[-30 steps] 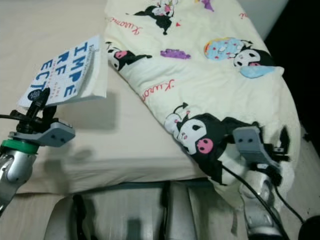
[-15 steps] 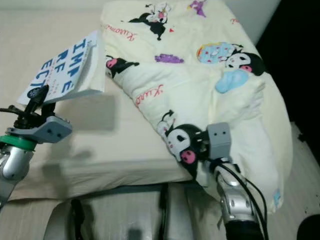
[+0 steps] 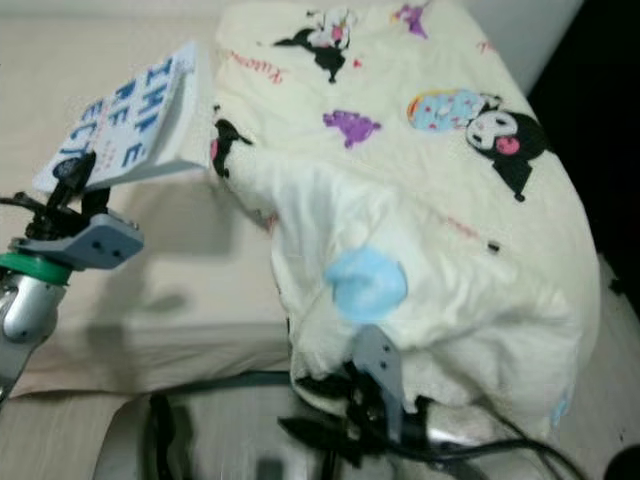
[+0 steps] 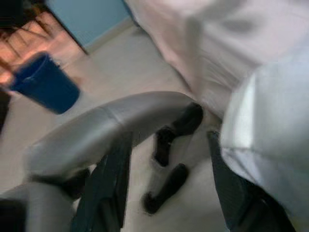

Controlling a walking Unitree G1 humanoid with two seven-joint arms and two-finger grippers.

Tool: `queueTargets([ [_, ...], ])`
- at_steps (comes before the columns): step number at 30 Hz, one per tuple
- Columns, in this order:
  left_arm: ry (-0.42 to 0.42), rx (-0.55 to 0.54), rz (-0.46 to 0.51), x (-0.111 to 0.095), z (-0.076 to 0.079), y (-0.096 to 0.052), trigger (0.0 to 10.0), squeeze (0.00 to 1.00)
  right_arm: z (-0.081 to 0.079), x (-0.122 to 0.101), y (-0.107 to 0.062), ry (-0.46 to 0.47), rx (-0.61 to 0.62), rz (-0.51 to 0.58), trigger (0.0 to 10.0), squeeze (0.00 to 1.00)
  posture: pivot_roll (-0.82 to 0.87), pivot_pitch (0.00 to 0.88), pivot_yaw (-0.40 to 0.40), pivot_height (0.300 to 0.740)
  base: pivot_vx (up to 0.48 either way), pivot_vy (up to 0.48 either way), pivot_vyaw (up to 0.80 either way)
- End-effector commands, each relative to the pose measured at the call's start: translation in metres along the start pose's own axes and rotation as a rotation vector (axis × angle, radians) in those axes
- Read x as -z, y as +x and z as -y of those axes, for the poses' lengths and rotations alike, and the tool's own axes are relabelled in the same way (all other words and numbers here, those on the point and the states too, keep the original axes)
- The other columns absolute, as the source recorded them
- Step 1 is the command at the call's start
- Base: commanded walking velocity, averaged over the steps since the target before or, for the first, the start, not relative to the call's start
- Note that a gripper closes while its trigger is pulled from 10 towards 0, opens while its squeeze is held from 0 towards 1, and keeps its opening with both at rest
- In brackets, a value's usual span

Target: Clean up the room

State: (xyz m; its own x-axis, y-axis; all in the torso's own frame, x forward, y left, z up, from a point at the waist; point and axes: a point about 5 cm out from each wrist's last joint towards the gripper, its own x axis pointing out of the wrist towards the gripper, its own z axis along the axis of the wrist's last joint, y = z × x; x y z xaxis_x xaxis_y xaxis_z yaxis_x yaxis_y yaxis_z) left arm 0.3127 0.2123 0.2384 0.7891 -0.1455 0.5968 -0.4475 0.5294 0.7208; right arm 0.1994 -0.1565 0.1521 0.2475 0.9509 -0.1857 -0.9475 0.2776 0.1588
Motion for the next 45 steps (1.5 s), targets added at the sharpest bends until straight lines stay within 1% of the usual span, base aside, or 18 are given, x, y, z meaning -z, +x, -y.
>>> queueTargets([
  [1, 0.020, -0.081, 0.039, -0.004, -0.016, 0.005, 10.0, 0.00, -0.009, -0.024, -0.011, -0.005, -0.065, 0.086, 10.0, 0.00, -0.04, 0.139, 0.074, 0.515, 0.000, 0.000, 0.00],
  [2, 0.026, -0.092, 0.041, -0.003, -0.018, 0.006, 10.0, 0.00, -0.011, -0.051, -0.020, -0.005, -0.103, 0.195, 10.0, 0.00, -0.04, 0.137, 0.072, 0.515, 0.000, 0.000, 0.00],
  [7, 0.027, -0.089, 0.043, -0.003, -0.016, 0.007, 10.0, 0.00, -0.014, -0.089, -0.030, -0.026, -0.160, 0.372, 10.0, 0.00, -0.04, 0.136, 0.075, 0.515, 0.000, 0.000, 0.00],
  [10, 0.019, -0.081, 0.051, -0.006, -0.012, 0.008, 10.0, 0.00, -0.014, -0.129, -0.041, -0.039, -0.195, 0.592, 10.0, 0.00, -0.04, 0.137, 0.075, 0.515, 0.000, 0.000, 0.00],
  [13, 0.017, -0.080, 0.053, -0.007, -0.011, 0.008, 10.0, 0.00, -0.014, -0.136, -0.044, -0.041, -0.195, 0.640, 10.0, 0.00, -0.04, 0.137, 0.075, 0.515, 0.000, 0.000, 0.00],
  [14, 0.012, -0.078, 0.053, -0.008, -0.009, 0.008, 10.0, 0.00, 0.002, -0.141, -0.041, -0.058, -0.062, 0.677, 10.0, 0.00, -0.05, 0.137, 0.072, 0.515, 0.000, 0.000, 0.00],
  [16, 0.002, -0.080, 0.048, -0.009, -0.007, 0.008, 10.0, 0.00, 0.034, -0.129, -0.022, -0.145, 0.273, 0.570, 10.0, 0.00, -0.05, 0.137, 0.072, 0.515, 0.000, 0.000, 0.00],
  [17, -0.001, -0.081, 0.047, -0.009, -0.006, 0.009, 10.0, 0.00, 0.050, -0.118, -0.011, -0.220, 0.474, 0.454, 10.0, 0.00, -0.04, 0.139, 0.074, 0.515, 0.000, 0.000, 0.00],
  [22, -0.017, -0.084, 0.046, -0.012, -0.004, 0.009, 10.0, 0.00, 0.101, -0.076, 0.009, -0.424, 1.042, 0.099, 10.0, 0.00, -0.04, 0.143, 0.076, 0.515, 0.000, 0.000, 0.00],
  [26, -0.022, -0.084, 0.041, -0.012, -0.003, 0.008, 10.0, 0.00, 0.123, -0.051, -0.002, -0.339, 1.314, 0.066, 10.0, 0.00, -0.04, 0.145, 0.069, 0.515, 0.000, 0.000, 0.00],
  [28, -0.023, -0.084, 0.039, -0.012, -0.003, 0.007, 10.0, 0.00, 0.126, -0.046, -0.004, -0.334, 1.348, 0.055, 10.0, 0.00, -0.03, 0.143, 0.068, 0.515, 0.000, 0.000, 0.00],
  [33, -0.021, -0.079, 0.030, -0.010, -0.003, 0.004, 10.0, 0.00, 0.118, -0.023, 0.019, -0.395, 1.195, -0.063, 10.0, 0.00, -0.03, 0.145, 0.064, 0.515, 0.000, 0.000, 0.00],
  [35, -0.029, -0.070, 0.026, -0.011, 0.001, 0.003, 10.0, 0.00, 0.062, -0.003, 0.071, -0.211, 0.623, -0.029, 10.0, 0.00, -0.04, 0.146, 0.066, 0.515, 0.000, 0.000, 0.00],
  [36, -0.029, -0.070, 0.026, -0.011, 0.001, 0.003, 10.0, 0.00, 0.062, -0.003, 0.071, -0.211, 0.623, -0.029, 10.0, 0.00, -0.04, 0.146, 0.066, 0.515, 0.000, 0.000, 0.00],
  [37, -0.039, -0.064, 0.029, -0.013, 0.004, 0.004, 10.0, 0.00, 0.009, -0.005, 0.088, -0.024, 0.217, 0.055, 10.0, 0.00, -0.04, 0.146, 0.066, 0.515, 0.000, 0.000, 0.00],
  [38, -0.041, -0.064, 0.031, -0.014, 0.005, 0.005, 10.0, 0.00, -0.005, -0.013, 0.087, 0.048, 0.121, 0.100, 10.0, 0.00, -0.05, 0.146, 0.066, 0.515, 0.000, 0.000, 0.00],
  [41, -0.043, -0.064, 0.032, -0.014, 0.005, 0.006, 10.0, 0.00, -0.013, -0.018, 0.086, 0.084, 0.073, 0.129, 10.0, 0.00, -0.05, 0.146, 0.066, 0.515, 0.000, 0.000, 0.00],
  [45, -0.047, -0.065, 0.036, -0.015, 0.007, 0.008, 10.0, 0.00, -0.016, -0.073, 0.072, 0.363, -0.066, 0.424, 10.0, 0.00, -0.06, 0.145, 0.063, 0.515, 0.000, 0.000, 0.00],
])
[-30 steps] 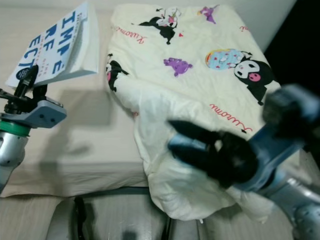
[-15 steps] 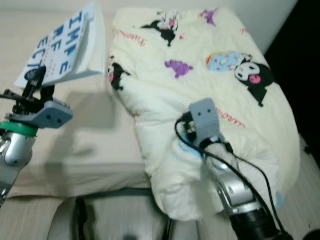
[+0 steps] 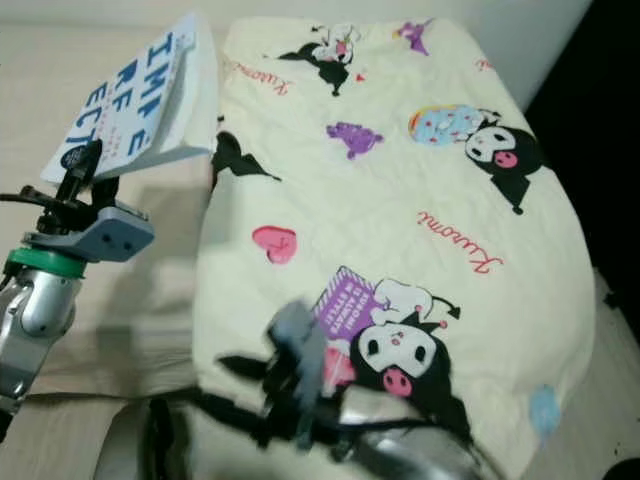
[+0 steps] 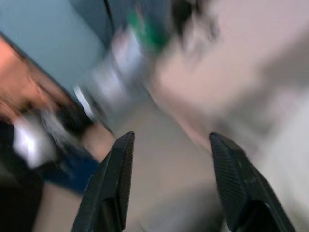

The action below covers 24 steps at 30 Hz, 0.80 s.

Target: Clean up the room

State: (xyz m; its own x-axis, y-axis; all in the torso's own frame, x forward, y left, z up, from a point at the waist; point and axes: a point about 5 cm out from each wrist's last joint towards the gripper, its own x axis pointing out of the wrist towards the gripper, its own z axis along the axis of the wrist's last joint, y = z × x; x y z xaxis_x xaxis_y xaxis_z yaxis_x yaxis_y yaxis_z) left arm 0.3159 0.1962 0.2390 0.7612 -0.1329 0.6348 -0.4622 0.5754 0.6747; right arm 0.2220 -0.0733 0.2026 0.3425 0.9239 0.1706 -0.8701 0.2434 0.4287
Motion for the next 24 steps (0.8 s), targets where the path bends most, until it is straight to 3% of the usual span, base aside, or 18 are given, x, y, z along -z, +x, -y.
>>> queueTargets([
  [1, 0.000, -0.019, 0.022, -0.003, -0.002, 0.004, 10.0, 0.00, -0.009, -0.018, 0.000, 0.112, -0.059, 0.102, 10.0, 0.00, -0.06, 0.145, 0.063, 0.515, 0.000, 0.000, 0.00],
  [2, 0.000, -0.019, 0.022, -0.003, -0.002, 0.004, 10.0, 0.00, -0.009, -0.018, 0.000, 0.112, -0.059, 0.102, 10.0, 0.00, -0.06, 0.145, 0.063, 0.515, 0.000, 0.000, 0.00],
  [4, -0.001, -0.019, 0.023, -0.004, -0.001, 0.003, 10.0, 0.00, 0.001, -0.053, -0.006, 0.070, -0.022, 0.252, 10.0, 0.00, -0.05, 0.143, 0.054, 0.515, 0.000, 0.000, 0.00],
  [6, -0.002, -0.020, 0.022, -0.004, -0.001, 0.003, 10.0, 0.00, 0.006, -0.064, -0.010, 0.037, 0.002, 0.305, 10.0, 0.00, -0.05, 0.143, 0.054, 0.515, 0.000, 0.000, 0.00],
  [9, -0.019, 0.017, 0.002, -0.003, 0.005, 0.000, 10.0, 0.00, 0.029, -0.078, -0.019, -0.222, 0.256, 0.377, 10.0, 0.00, -0.05, 0.130, 0.045, 0.515, 0.000, 0.000, 0.00],
  [11, -0.179, 0.111, -0.119, 0.001, 0.021, -0.007, 10.0, 0.00, 0.049, -0.072, -0.024, -0.442, 0.537, 0.321, 10.0, 0.00, -0.05, 0.124, 0.042, 0.515, 0.000, 0.000, 0.00],
  [13, -0.356, 0.175, -0.166, -0.005, 0.032, -0.012, 10.0, 0.00, 0.061, -0.064, -0.027, -0.527, 0.705, 0.304, 10.0, 0.00, -0.05, 0.119, 0.045, 0.515, 0.000, 0.000, 0.00],
  [15, -0.436, 0.198, -0.129, -0.018, 0.035, -0.013, 10.0, 0.00, 0.070, -0.056, -0.033, -0.552, 0.843, 0.329, 10.0, 0.00, -0.05, 0.117, 0.046, 0.515, 0.000, 0.000, 0.00],
  [16, -0.436, 0.198, -0.129, -0.018, 0.035, -0.013, 10.0, 0.00, 0.070, -0.056, -0.033, -0.552, 0.843, 0.329, 10.0, 0.00, -0.05, 0.117, 0.046, 0.515, 0.000, 0.000, 0.00],
  [17, -0.455, 0.198, -0.084, -0.029, 0.033, -0.010, 10.0, 0.00, 0.079, -0.050, -0.040, -0.555, 0.982, 0.349, 10.0, 0.00, -0.05, 0.112, 0.046, 0.515, 0.000, 0.000, 0.00],
  [19, -0.569, 0.166, -0.115, -0.035, 0.030, -0.005, 10.0, 0.00, 0.087, -0.047, -0.047, -0.553, 1.086, 0.362, 10.0, 0.00, -0.05, 0.105, 0.046, 0.520, 0.000, 0.000, 0.00],
  [20, -0.668, 0.139, -0.148, -0.037, 0.028, -0.001, 10.0, 0.00, 0.089, -0.047, -0.049, -0.553, 1.107, 0.377, 10.0, 0.00, -0.05, 0.102, 0.046, 0.525, 0.000, 0.000, 0.00],
  [21, -0.668, 0.139, -0.148, -0.037, 0.028, -0.001, 10.0, 0.00, 0.089, -0.047, -0.049, -0.553, 1.107, 0.377, 10.0, 0.00, -0.05, 0.102, 0.046, 0.525, 0.000, 0.000, 0.00],
  [22, -0.845, 0.093, -0.195, -0.043, 0.025, 0.006, 10.0, 0.00, 0.091, -0.047, -0.052, -0.551, 1.128, 0.394, 10.0, 0.00, -0.05, 0.095, 0.047, 0.534, 0.000, 0.000, 0.00],
  [23, -0.917, 0.076, -0.209, -0.045, 0.023, 0.009, 10.0, 0.00, 0.092, -0.048, -0.052, -0.552, 1.138, 0.397, 10.0, 0.00, -0.05, 0.095, 0.047, 0.539, 0.000, 0.000, 0.00],
  [24, -0.917, 0.076, -0.209, -0.045, 0.023, 0.009, 10.0, 0.00, 0.092, -0.048, -0.052, -0.552, 1.138, 0.397, 10.0, 0.00, -0.05, 0.095, 0.047, 0.539, 0.000, 0.000, 0.00],
])
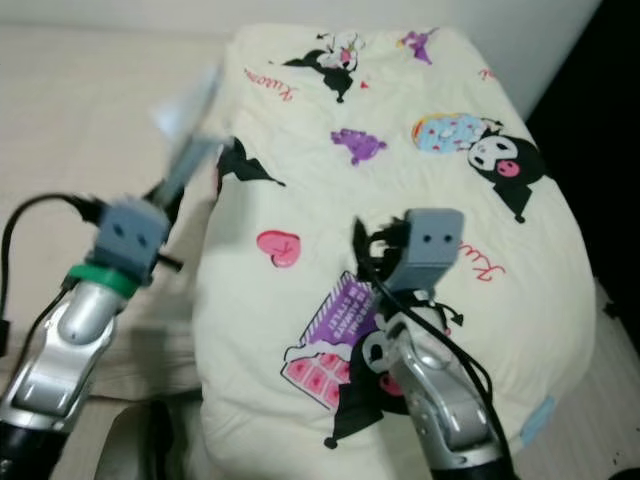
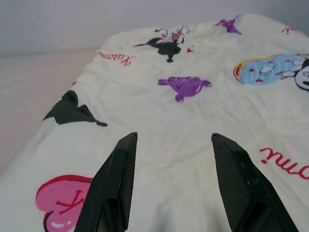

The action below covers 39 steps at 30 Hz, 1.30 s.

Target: Clean up the room

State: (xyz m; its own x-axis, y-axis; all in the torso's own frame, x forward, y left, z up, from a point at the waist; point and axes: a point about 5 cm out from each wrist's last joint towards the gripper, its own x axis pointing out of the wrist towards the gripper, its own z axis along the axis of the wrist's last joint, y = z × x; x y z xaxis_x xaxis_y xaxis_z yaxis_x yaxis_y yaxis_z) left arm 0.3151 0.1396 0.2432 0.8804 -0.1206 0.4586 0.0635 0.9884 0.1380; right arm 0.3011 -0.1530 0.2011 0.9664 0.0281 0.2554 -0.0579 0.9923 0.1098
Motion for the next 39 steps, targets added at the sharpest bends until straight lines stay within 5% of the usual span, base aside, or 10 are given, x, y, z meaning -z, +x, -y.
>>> queueTargets([
  [1, -0.115, -0.029, 0.005, -0.009, -0.004, 0.002, 10.0, 0.00, 0.007, 0.003, 0.000, -0.023, 0.026, -0.006, 10.0, 0.00, -0.05, 0.090, 0.046, 0.544, 0.000, 0.000, 0.00],
  [4, -0.241, -0.028, -0.040, -0.013, -0.003, 0.008, 10.0, 0.00, 0.009, 0.005, 0.004, -0.061, 0.037, 0.023, 10.0, 0.00, -0.04, 0.083, 0.042, 0.559, 0.000, 0.000, 0.00],
  [8, -0.285, -0.021, -0.146, -0.002, -0.002, 0.006, 10.0, 0.00, 0.013, 0.008, 0.007, -0.083, 0.069, 0.040, 10.0, 0.00, -0.04, 0.080, 0.041, 0.574, 0.000, 0.000, 0.00],
  [13, -0.283, -0.011, -0.200, 0.005, -0.001, 0.001, 10.0, 0.00, 0.013, 0.011, 0.008, -0.092, 0.098, 0.051, 10.0, 0.00, -0.04, 0.078, 0.040, 0.594, 0.000, 0.000, 0.00],
  [17, -0.170, 0.021, -0.313, 0.020, 0.000, -0.001, 10.0, 0.00, 0.012, 0.014, 0.008, -0.097, 0.098, 0.051, 10.0, 0.00, -0.04, 0.077, 0.039, 0.613, 0.000, 0.000, 0.00],
  [19, -0.182, 0.025, -0.328, 0.021, 0.000, -0.001, 10.0, 0.00, 0.013, 0.014, 0.008, -0.099, 0.100, 0.051, 10.0, 0.00, -0.05, 0.078, 0.040, 0.618, 0.000, 0.000, 0.00],
  [39, -0.158, 0.033, -0.357, 0.027, -0.003, 0.001, 10.0, 0.00, 0.018, 0.018, 0.010, -0.112, 0.144, 0.062, 10.0, 0.00, -0.05, 0.081, 0.045, 0.702, 0.000, 0.000, 0.00],
])
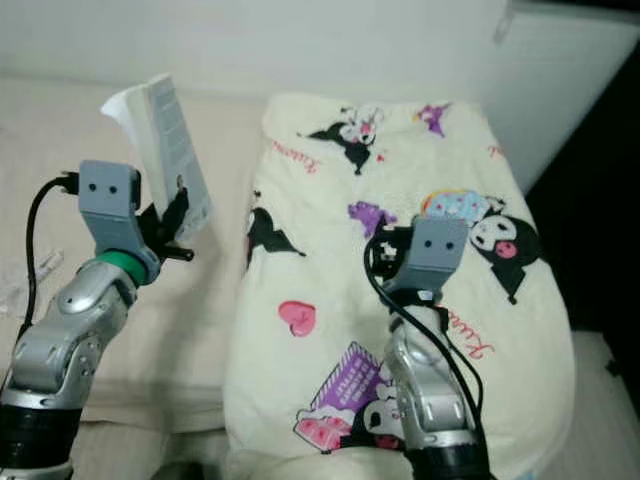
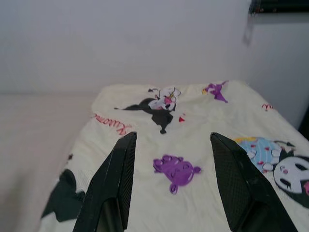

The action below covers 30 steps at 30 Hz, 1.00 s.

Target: Clean up the room

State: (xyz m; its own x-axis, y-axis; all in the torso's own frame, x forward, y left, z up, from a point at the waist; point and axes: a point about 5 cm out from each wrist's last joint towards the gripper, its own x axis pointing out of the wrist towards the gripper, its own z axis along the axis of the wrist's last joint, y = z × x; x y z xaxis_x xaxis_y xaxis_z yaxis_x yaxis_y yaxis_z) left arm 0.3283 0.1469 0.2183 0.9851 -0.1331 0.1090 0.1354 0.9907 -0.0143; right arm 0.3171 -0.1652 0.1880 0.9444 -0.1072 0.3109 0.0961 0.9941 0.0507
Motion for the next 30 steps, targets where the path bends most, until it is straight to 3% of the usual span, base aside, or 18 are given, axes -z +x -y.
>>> queueTargets([
  [1, 0.025, 0.011, 0.009, 0.000, 0.002, 0.000, 10.0, 0.00, 0.004, 0.004, -0.001, -0.012, 0.015, -0.006, 10.0, 0.00, -0.05, 0.080, 0.046, 0.707, 0.000, 0.000, 0.00],
  [7, 0.115, 0.021, 0.011, 0.010, 0.005, -0.001, 10.0, 0.00, 0.005, 0.006, -0.001, -0.014, 0.025, -0.008, 10.0, 0.00, -0.05, 0.074, 0.050, 0.731, 0.000, 0.000, 0.00],
  [21, 0.162, 0.001, 0.025, 0.022, 0.008, -0.002, 10.0, 0.00, 0.002, 0.013, -0.002, -0.028, 0.032, -0.025, 10.0, 0.00, -0.05, 0.065, 0.051, 0.740, 0.000, 0.000, 0.00],
  [22, 0.214, -0.007, 0.053, 0.019, 0.008, -0.002, 10.0, 0.00, 0.001, 0.014, -0.002, -0.027, 0.029, -0.026, 10.0, 0.00, -0.05, 0.064, 0.050, 0.740, 0.000, 0.000, 0.00],
  [24, 0.234, -0.016, 0.064, 0.019, 0.010, -0.004, 10.0, 0.00, 0.001, 0.015, -0.002, -0.027, 0.024, -0.029, 10.0, 0.00, -0.05, 0.064, 0.049, 0.740, 0.000, 0.000, 0.00],
  [30, 0.209, -0.028, 0.066, 0.022, 0.013, -0.008, 10.0, 0.00, -0.001, 0.017, -0.002, -0.027, 0.017, -0.038, 10.0, 0.00, -0.04, 0.061, 0.046, 0.740, 0.000, 0.000, 0.00],
])
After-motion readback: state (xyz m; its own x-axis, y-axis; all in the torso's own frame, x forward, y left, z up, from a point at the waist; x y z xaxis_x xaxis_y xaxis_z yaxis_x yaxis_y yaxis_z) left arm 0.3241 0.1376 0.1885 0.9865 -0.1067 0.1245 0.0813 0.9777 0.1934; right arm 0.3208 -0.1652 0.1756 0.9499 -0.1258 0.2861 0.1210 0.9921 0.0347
